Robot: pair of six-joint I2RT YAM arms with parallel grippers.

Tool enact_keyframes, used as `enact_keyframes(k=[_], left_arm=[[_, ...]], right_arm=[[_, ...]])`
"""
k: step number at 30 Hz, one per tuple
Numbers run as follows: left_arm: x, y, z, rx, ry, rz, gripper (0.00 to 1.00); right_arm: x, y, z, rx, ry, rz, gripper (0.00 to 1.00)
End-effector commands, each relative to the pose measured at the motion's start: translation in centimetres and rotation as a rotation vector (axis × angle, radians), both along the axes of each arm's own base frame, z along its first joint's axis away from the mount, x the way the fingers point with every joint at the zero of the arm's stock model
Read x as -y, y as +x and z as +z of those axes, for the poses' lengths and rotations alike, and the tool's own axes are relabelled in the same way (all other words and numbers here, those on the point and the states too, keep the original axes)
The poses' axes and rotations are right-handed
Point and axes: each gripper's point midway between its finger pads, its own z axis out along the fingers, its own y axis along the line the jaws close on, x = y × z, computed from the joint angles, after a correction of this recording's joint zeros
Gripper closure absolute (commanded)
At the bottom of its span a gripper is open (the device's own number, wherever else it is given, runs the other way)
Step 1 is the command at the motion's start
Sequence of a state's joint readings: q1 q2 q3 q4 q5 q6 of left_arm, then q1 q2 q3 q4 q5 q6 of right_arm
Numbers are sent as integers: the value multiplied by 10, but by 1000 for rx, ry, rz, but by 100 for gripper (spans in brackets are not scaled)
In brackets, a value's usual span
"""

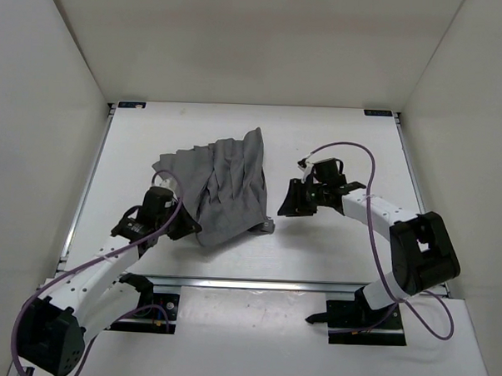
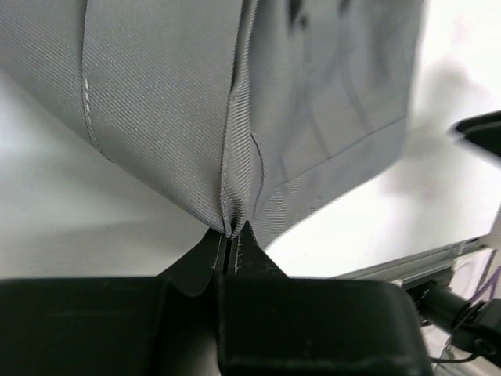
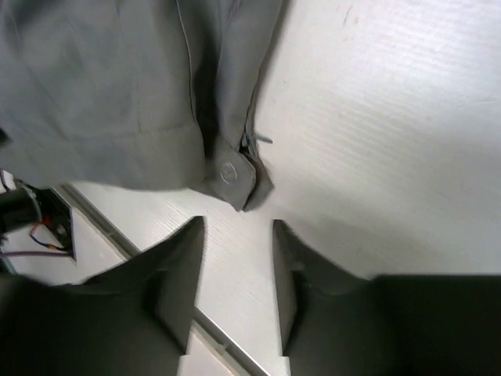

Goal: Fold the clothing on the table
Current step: Flatten the skirt out

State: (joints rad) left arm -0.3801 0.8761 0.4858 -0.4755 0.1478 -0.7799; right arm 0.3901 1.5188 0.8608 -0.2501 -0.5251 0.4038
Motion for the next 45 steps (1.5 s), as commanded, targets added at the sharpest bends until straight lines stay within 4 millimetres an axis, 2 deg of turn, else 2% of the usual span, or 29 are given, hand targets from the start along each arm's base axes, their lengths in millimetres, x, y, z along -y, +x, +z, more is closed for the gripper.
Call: enact_keyframes(k=[1, 2, 5, 6, 13, 15, 16, 19, 20, 22, 27, 30, 33, 34, 38, 39, 40, 42, 45], left_arm=[[-3, 12, 23, 53, 10, 1, 100], [-1, 14, 28, 66, -5, -2, 100], [11, 14, 30, 56, -42, -17, 100], [13, 13, 27, 40, -50, -21, 100], [20, 10, 28, 16, -142, -22, 100], [26, 8, 27, 1, -192, -26, 100], [32, 6, 29, -5, -231, -33, 100], [39, 11, 40, 17, -266, -44, 100], [38, 13, 41, 17, -254, -36, 100], [41, 20, 58, 47, -269, -33, 100], [44, 34, 81, 88, -340, 1, 100], [47, 37, 89, 100, -377, 6, 100], [49, 36, 87, 84, -383, 6, 100], [50, 35, 86, 82, -386, 3, 100], [53, 33, 85, 76, -388, -14, 100], [49, 33, 79, 66, -376, -2, 100], [51, 33, 84, 74, -378, -12, 100], [50, 32, 80, 67, -371, -11, 100], [50, 33, 79, 71, -364, -17, 100]], right_arm=[[-11, -13, -9, 4, 5, 59, 61], [-13, -18, -14, -7, 9, 59, 54], [-23, -21, -15, -8, 32, 64, 46], [-24, -25, -21, -31, 25, 62, 45], [-31, -23, -38, -72, 27, 34, 43], [-31, -24, -46, -104, 20, 21, 43], [-33, -19, -43, -95, 30, 13, 42], [-35, -24, -51, -124, 21, 12, 41], [-37, -20, -49, -110, 26, 2, 41], [-37, -19, -50, -124, 40, -18, 40], [-34, -19, -56, -154, 62, -57, 42], [-35, -18, -59, -146, 64, -61, 46], [-33, -16, -63, -159, 53, -67, 55], [-32, -17, -66, -171, 51, -65, 61], [-35, -9, -68, -171, 39, -72, 76], [-35, -11, -69, -173, 39, -61, 82], [-35, -10, -69, -174, 36, -65, 84], [-33, -4, -70, -165, 20, -76, 99], [-32, 3, -65, -127, 13, -83, 100]])
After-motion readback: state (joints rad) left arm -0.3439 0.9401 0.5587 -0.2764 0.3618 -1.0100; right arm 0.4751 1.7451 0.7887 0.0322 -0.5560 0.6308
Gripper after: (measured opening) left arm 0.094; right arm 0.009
